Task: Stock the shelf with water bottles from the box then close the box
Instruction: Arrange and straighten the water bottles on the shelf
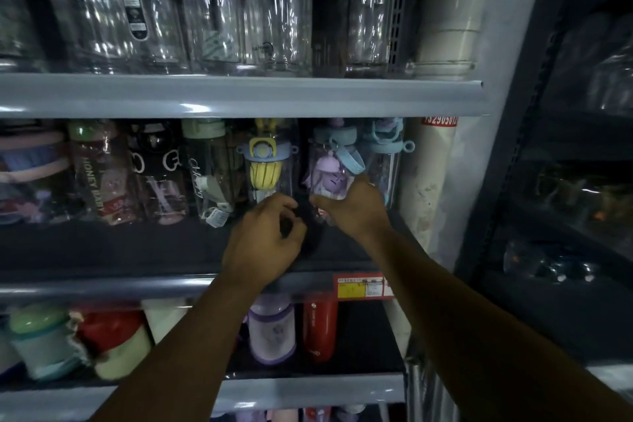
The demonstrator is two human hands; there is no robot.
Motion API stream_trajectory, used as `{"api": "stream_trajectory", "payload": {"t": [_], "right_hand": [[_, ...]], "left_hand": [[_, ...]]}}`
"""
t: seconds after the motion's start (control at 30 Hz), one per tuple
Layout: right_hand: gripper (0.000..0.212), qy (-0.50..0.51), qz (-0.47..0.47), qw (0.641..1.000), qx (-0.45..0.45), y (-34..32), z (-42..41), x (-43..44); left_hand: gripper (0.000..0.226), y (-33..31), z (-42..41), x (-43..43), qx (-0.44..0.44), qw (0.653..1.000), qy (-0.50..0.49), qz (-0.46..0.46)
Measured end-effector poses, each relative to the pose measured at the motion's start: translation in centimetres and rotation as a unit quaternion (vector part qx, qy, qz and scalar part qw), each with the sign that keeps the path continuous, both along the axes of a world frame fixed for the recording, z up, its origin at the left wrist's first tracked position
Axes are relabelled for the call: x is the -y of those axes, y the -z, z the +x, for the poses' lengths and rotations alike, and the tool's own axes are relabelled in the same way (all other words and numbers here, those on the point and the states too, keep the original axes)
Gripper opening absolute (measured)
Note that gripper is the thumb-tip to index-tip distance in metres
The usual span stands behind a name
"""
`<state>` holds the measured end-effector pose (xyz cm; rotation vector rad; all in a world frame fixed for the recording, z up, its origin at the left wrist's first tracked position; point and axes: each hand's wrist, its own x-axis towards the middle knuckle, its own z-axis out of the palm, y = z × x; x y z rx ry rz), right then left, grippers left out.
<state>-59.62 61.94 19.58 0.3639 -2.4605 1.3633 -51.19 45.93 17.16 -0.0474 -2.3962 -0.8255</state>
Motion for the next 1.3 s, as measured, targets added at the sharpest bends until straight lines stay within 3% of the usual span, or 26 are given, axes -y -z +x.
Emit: {"api": "stream_trajectory", "payload": {"t": [0.13,0.27,0.33,0.53,0.67,0.8,0.87,0.93,1.07,1.17,1.3], "right_hand": [[0.036,-0.086,-0.006,0.996,0.035,-0.6,1.5,-2.3],[0.045,-0.169,0.002,0.983,0.078,-1.2,2.9,-3.3],[0.049,-0.19,-0.024,0.975,0.108,-1.2,3.2,-3.4],[0.02,-0.284,-0.106,0.945,0.125,-1.9,4.8,-1.9],[0.035,-0.314,-0.135,0.926,0.16,-1.5,4.9,-0.5],[0.035,-0.266,-0.121,0.946,0.139,-0.8,3.9,-0.1],[0.022,-0.177,-0.089,0.976,0.091,-0.4,2.7,-0.4],[0.024,-0.085,-0.006,0.996,0.039,0.1,1.2,-0.9],[0.028,0.011,0.124,0.992,-0.031,0.9,-1.6,-1.2],[0.042,0.036,0.139,0.99,-0.008,0.8,-2.8,-0.2],[0.035,0.037,0.137,0.99,-0.02,0.1,-3.5,1.9]], "left_hand": [[0.037,0.1,-0.1,-0.2,-0.008,0.999,0.025,0.022],[0.076,0.0,-0.3,0.0,0.043,0.997,0.066,-0.012],[0.088,-0.3,-0.2,0.3,0.05,0.994,0.1,0.013],[0.084,-1.2,0.6,2.3,0.074,0.981,0.152,0.091],[0.086,-1.4,1.6,3.5,0.062,0.984,0.129,0.11],[0.084,-1.4,2.5,4.2,0.043,0.988,0.101,0.11],[0.084,-1.0,2.7,4.4,0.03,0.99,0.086,0.109],[0.089,-0.6,2.8,4.4,0.014,0.993,0.06,0.097],[0.096,-0.5,2.8,3.6,0.01,0.999,-0.027,0.033],[0.099,-0.4,2.5,3.5,0.01,0.999,-0.045,0.013],[0.1,-0.1,2.3,3.8,-0.004,0.999,-0.041,0.027]]}}
